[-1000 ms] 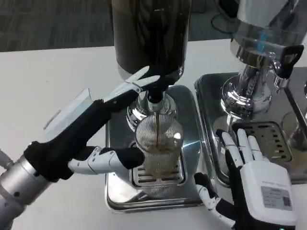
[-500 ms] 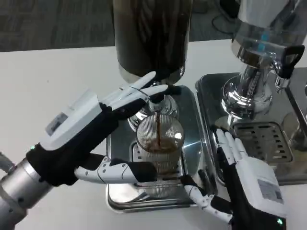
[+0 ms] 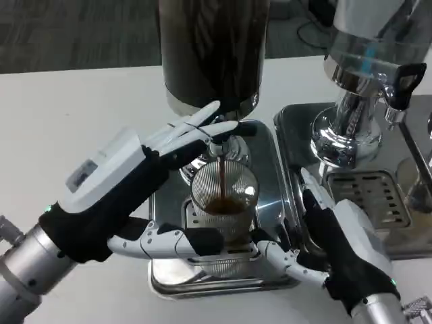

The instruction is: Grasp the cup under the faucet to collect the drink, then remove the cup.

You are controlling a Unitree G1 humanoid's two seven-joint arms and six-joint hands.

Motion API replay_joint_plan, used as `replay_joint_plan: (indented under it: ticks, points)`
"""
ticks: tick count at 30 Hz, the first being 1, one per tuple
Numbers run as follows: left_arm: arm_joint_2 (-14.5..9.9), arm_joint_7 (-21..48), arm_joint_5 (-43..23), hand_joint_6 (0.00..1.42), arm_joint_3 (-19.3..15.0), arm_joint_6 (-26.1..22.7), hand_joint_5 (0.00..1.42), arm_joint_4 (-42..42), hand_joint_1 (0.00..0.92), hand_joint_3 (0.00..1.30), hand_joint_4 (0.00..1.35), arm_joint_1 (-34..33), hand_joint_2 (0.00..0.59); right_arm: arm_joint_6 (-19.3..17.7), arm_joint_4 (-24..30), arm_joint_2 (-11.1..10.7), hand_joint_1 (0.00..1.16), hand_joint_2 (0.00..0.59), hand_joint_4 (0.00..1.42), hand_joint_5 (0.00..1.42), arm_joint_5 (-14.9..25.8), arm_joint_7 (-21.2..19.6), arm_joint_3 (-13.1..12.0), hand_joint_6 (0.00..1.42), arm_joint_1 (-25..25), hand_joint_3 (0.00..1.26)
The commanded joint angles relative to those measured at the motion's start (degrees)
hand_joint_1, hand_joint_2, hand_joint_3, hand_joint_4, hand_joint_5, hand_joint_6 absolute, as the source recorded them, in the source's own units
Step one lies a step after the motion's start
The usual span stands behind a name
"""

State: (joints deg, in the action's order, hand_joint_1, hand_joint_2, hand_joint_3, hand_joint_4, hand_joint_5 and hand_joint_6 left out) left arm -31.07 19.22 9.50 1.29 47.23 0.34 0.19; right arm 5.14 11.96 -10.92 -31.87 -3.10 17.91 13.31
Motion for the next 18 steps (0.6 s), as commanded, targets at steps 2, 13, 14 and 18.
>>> replay_joint_plan:
  ticks: [2, 13, 14, 18]
  points:
    - [-0.6, 1.1, 1.8, 0.11, 2.1, 0.3, 0.23, -0.6, 0.000, 0.20, 0.02, 1.6, 0.114, -0.5, -2.6, 0.9, 0.56, 0.199, 0.00, 0.00, 2.8, 1.9, -0.1, 0.05, -2.4, 0.00]
    - [-0.8, 0.4, 1.5, 0.10, 2.0, -0.3, 0.23, -1.3, 0.000, 0.21, 0.02, 2.5, 0.115, -1.1, -5.1, 2.7, 0.56, 0.191, 0.00, 0.00, 3.2, 0.1, -0.3, 0.04, -4.1, 0.00]
    - [-0.8, 0.3, 1.5, 0.10, 2.0, -0.3, 0.23, -1.3, 0.000, 0.21, 0.02, 2.5, 0.115, -1.4, -5.0, 2.7, 0.56, 0.191, 0.00, 0.00, 3.5, 0.0, -0.3, 0.04, -4.2, 0.00]
    - [-0.8, 0.1, 1.6, 0.09, 1.8, -0.4, 0.23, -1.5, 0.000, 0.21, 0.02, 2.6, 0.115, -2.1, -5.2, 3.0, 0.56, 0.191, 0.00, 0.00, 3.4, -0.4, 0.0, 0.03, -4.9, 0.00]
